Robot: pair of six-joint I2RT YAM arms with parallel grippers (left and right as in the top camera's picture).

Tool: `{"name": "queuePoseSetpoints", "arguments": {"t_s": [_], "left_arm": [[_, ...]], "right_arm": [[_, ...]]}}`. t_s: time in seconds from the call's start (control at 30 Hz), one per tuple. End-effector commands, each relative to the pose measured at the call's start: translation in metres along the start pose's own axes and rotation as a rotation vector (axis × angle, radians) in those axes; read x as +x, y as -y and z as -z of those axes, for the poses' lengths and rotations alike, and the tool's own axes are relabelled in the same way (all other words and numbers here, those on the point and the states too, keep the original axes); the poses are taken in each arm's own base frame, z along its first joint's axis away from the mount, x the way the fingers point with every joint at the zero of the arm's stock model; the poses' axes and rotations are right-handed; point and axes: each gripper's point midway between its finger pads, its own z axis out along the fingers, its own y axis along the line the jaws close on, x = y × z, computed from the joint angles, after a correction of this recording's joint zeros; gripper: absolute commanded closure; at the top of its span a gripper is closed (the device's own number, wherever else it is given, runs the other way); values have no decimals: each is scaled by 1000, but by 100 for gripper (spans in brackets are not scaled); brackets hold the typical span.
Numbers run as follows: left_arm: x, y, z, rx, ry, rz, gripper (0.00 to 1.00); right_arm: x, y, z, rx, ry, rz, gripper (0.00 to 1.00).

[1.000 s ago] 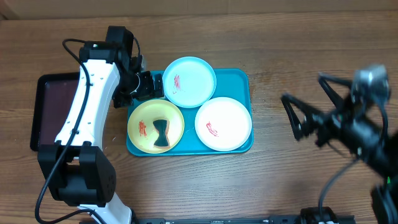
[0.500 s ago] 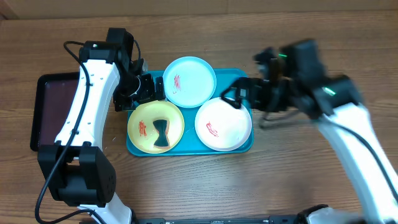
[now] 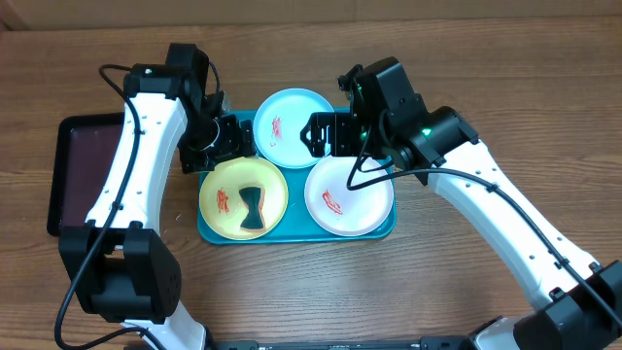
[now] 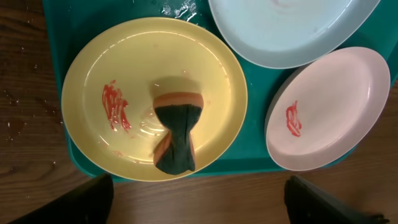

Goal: Clean dirty plates on tray and stack at the side
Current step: 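Move the right gripper to the yellow plate's right rim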

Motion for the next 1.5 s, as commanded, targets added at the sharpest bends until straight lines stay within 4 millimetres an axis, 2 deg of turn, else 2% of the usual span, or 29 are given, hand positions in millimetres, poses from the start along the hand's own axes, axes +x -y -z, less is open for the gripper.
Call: {"name": "queuePoseSetpoints", "arguments": {"t_s": [0.0, 0.03, 0.07, 0.1, 0.13, 0.17, 0.23, 0.4, 0.57, 0.67, 0.83, 0.97, 1.2, 1.47], "left_arm": [[-2, 6, 4, 16, 13, -3, 13], [-2, 6, 4, 14, 13, -4, 14], [-1, 5, 4, 12, 13, -10, 22], [-1, 5, 4, 11, 12, -21, 37], [-1, 5, 4, 9, 12, -27, 47], [-1, 4, 4, 5, 13, -29, 51], [-2, 4, 3, 5, 14, -29, 51], [4, 1, -4, -1, -11, -24, 36], [12, -3, -22, 0, -48, -18, 39], [24, -7, -43, -12, -88, -22, 40], [40, -12, -78, -31, -124, -16, 48], [39, -30, -96, -112, -87, 73, 54], [40, -34, -116, -107, -59, 84, 51], [51, -20, -127, -74, -83, 47, 57]], "right_arm": [[-11, 25, -5, 132, 84, -5, 0], [-11, 26, -8, 130, 88, -7, 0], [-10, 28, -12, 130, 89, -31, 3], [-9, 30, -15, 128, 91, -53, 7], [-7, 32, -18, 129, 90, -69, 17], [-5, 34, -21, 130, 89, -82, 23], [-2, 37, -27, 131, 86, -84, 25], [9, 47, -39, 148, 64, -88, 25], [11, 49, -44, 153, 51, -91, 25], [12, 50, -44, 154, 49, -91, 24], [12, 50, -44, 154, 49, -91, 24], [12, 50, -44, 156, 46, -91, 24], [12, 50, -44, 156, 46, -91, 20], [12, 50, -44, 156, 46, -88, 20]]}}
